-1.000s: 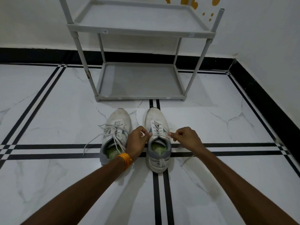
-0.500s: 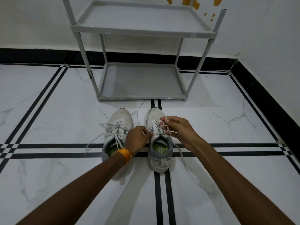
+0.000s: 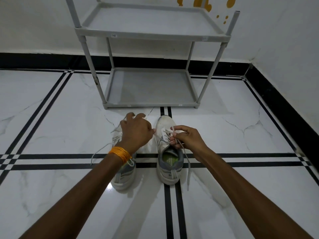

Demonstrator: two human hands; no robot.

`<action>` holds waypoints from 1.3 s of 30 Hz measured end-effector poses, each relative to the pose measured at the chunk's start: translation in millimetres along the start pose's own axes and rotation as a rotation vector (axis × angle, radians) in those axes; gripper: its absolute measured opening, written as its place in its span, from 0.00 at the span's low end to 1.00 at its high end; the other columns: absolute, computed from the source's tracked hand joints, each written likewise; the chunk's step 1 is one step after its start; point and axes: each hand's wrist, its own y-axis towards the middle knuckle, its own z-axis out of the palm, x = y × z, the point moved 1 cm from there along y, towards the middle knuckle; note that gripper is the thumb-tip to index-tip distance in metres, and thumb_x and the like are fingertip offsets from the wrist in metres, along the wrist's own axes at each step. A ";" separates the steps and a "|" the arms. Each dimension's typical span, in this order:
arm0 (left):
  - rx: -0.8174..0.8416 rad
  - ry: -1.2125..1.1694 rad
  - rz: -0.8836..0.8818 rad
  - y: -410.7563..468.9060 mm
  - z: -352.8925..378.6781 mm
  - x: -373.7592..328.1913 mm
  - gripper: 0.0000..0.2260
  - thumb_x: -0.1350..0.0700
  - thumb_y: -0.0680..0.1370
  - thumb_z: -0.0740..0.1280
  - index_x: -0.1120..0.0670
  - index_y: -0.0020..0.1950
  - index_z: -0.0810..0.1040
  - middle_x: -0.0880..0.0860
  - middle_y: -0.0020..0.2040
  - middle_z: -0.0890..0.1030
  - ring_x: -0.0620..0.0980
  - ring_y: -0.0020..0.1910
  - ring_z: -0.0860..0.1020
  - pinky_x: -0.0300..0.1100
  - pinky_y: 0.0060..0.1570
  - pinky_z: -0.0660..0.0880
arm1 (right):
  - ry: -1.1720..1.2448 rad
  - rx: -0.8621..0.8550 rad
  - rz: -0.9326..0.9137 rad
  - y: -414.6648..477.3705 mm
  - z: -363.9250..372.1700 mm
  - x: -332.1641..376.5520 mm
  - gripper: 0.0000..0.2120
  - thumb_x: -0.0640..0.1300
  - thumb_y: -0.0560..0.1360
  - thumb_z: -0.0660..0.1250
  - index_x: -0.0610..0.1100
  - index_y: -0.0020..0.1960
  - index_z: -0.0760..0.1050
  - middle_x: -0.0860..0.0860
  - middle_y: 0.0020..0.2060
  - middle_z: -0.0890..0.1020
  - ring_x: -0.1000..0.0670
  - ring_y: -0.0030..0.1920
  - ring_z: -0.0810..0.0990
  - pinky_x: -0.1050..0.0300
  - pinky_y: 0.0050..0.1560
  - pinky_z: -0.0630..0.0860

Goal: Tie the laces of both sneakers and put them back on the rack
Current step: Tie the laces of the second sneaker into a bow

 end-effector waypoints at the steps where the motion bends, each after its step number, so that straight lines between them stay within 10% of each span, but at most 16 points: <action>1: 0.018 0.084 0.015 -2.1 -2.6 -4.0 0.12 0.43 0.76 0.66 0.48 0.47 0.86 0.49 0.73 0.69 0.59 0.74 0.59 0.58 0.68 0.60 | -0.010 0.001 0.000 -0.2 0.5 -0.2 0.11 0.39 0.77 0.68 0.43 0.59 0.79 0.40 0.43 0.86 0.48 0.38 0.86 0.55 0.42 0.82; 9: 0.027 0.145 0.131 -11.0 -13.3 -32.0 0.12 0.45 0.77 0.65 0.50 0.49 0.85 0.48 0.74 0.69 0.57 0.79 0.50 0.61 0.72 0.52 | -0.112 -0.040 0.024 4.9 4.3 -2.9 0.12 0.38 0.76 0.70 0.42 0.60 0.79 0.41 0.42 0.87 0.46 0.40 0.87 0.57 0.41 0.84; 13: 0.281 -1.253 0.008 -12.2 0.0 -28.2 0.14 0.54 0.80 0.64 0.62 0.42 0.82 0.55 0.53 0.85 0.51 0.61 0.80 0.53 0.69 0.70 | -0.201 -0.034 -0.031 4.3 7.5 0.3 0.12 0.38 0.76 0.70 0.43 0.59 0.79 0.42 0.40 0.87 0.45 0.39 0.87 0.54 0.43 0.84; 15: 0.221 -1.511 -0.087 -12.5 17.5 -17.0 0.15 0.55 0.81 0.62 0.66 0.47 0.80 0.58 0.48 0.85 0.56 0.56 0.83 0.51 0.63 0.76 | -0.188 -0.013 -0.034 3.8 6.7 -0.2 0.14 0.38 0.76 0.70 0.43 0.61 0.79 0.42 0.40 0.87 0.45 0.40 0.87 0.51 0.46 0.84; 24: -0.124 -0.862 0.232 -6.3 68.8 -1.6 0.07 0.55 0.77 0.69 0.58 0.48 0.85 0.52 0.45 0.84 0.44 0.45 0.82 0.36 0.47 0.77 | -0.151 0.058 -0.052 2.1 3.9 1.7 0.17 0.37 0.75 0.71 0.42 0.63 0.78 0.40 0.42 0.87 0.44 0.42 0.87 0.56 0.44 0.83; 39: -0.184 -0.758 0.323 -10.1 70.0 -25.5 0.08 0.61 0.78 0.67 0.59 0.53 0.84 0.55 0.49 0.84 0.49 0.48 0.81 0.36 0.51 0.76 | -0.187 0.086 -0.055 10.0 -0.6 -5.9 0.19 0.31 0.75 0.68 0.41 0.64 0.76 0.38 0.42 0.86 0.40 0.43 0.87 0.49 0.49 0.83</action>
